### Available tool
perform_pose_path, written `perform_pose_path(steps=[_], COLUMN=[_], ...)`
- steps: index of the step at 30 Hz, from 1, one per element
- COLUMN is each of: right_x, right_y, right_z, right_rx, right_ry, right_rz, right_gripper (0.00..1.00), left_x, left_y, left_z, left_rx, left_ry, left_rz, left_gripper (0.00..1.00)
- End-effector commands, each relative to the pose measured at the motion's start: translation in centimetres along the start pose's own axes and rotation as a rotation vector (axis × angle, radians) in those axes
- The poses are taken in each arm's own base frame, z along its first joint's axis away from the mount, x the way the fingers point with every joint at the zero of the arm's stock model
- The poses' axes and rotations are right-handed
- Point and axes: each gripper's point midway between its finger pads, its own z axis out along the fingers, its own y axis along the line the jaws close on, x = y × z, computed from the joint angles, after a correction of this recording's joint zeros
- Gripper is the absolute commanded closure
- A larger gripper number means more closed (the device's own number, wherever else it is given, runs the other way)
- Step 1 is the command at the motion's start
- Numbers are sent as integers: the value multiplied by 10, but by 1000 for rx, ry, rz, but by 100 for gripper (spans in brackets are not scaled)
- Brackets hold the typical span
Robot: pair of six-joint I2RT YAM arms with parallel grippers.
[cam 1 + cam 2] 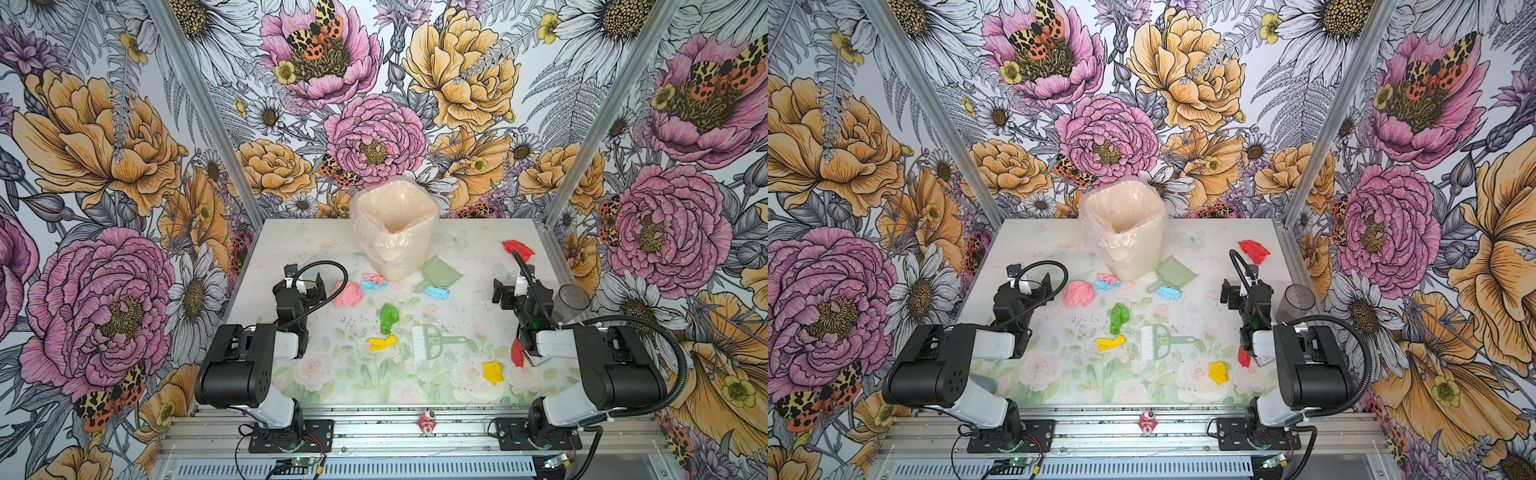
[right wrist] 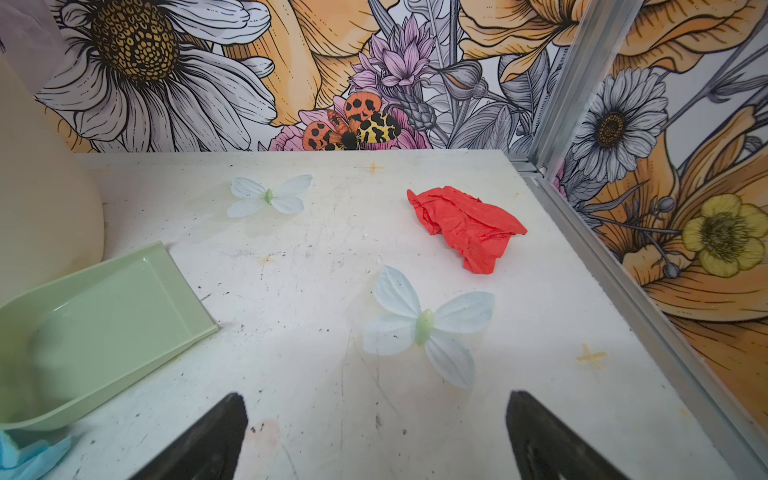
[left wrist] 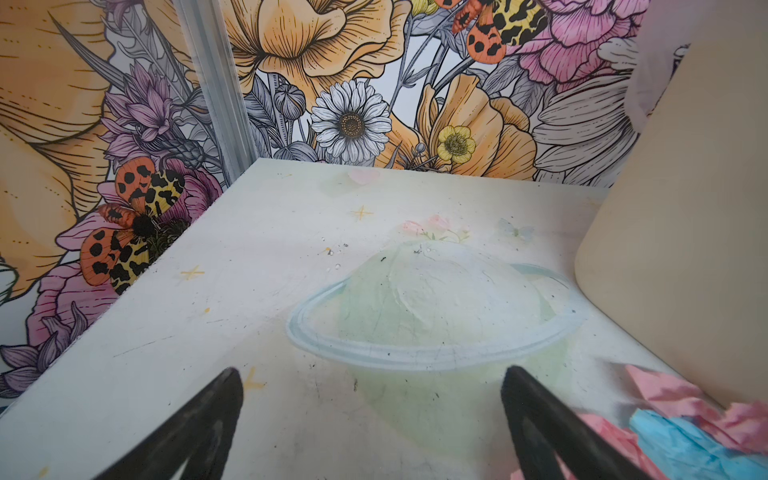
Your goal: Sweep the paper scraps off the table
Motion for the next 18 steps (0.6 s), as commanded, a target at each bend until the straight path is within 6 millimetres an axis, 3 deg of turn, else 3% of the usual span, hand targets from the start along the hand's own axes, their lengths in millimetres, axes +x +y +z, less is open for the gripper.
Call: perform_pose_path(steps=[1, 18], right_x=[-17, -16], right_y=[0, 5], right_z=[4, 4], right_rx=[-5, -30], right_ry=[-55, -50], right_rz=[-8, -20], right_gripper=[0, 0], left_x=[-6, -7], left_y=[-14, -14], left_z=[1, 1], left_rx=[82, 94], left_ry=[-16, -15], left_rz=[33, 27], left_gripper=[1, 1])
